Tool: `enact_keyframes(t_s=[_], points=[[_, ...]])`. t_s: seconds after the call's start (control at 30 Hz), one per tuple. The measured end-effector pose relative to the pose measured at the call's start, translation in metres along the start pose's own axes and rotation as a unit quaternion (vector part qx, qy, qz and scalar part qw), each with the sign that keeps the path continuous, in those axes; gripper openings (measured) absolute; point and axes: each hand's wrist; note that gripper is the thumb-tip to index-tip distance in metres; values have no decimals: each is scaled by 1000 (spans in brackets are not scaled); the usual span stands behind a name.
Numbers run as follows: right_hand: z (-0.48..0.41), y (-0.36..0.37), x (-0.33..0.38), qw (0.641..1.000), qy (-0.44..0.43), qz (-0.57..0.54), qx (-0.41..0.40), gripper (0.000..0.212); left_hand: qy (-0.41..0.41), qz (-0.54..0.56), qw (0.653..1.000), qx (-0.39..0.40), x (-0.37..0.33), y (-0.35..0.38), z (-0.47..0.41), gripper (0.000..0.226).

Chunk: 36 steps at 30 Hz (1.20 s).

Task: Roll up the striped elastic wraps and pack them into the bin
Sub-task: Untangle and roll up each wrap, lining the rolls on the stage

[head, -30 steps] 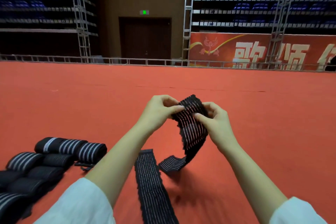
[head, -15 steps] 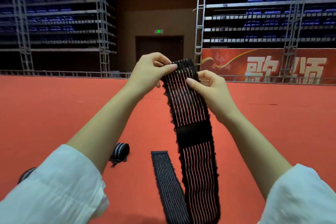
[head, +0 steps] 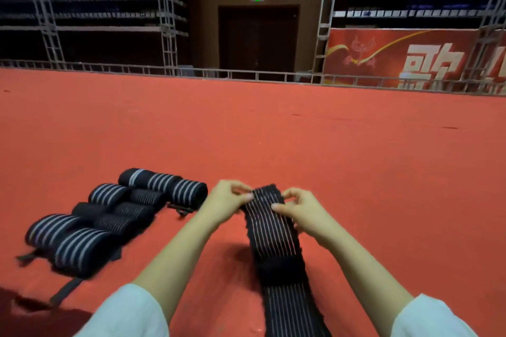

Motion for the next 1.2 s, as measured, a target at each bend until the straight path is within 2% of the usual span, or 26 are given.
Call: enact_keyframes(t_s=[0.1, 0.2, 0.33, 0.57, 0.73, 0.97, 1.2], points=[[-29, 12, -49, 998, 59, 3, 13, 16, -73, 24, 997, 7, 52, 31, -16, 12], [-55, 16, -75, 997, 75, -3, 3, 27, -113, 53, 992, -18, 79, 50, -34, 9], [-88, 20, -89, 997, 76, -1, -30, 31, -105, 41, 992, -49, 90, 60, -60, 12], [-140, 22, -100, 991, 39, 55, -117, 22, -79, 0, 992, -101, 100, 68, -95, 11], [-159, 24, -109, 988, 39, 74, -126, 24, -81, -38, 990, -105, 107, 71, -115, 13], [-169, 18, -116, 995, 56, -53, -70, 20, -69, -8, 994, -86, 113, 65, -126, 13], [-167, 16, -112, 975, 36, -212, -45, 10, -53, 82, 993, -65, 119, 61, -131, 10]])
Point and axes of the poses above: each hand's wrist, its own z-axis away from the middle knuckle, its own y-axis out of the palm, x = y × z, and after that the axes turned 1 degree about z, right-handed
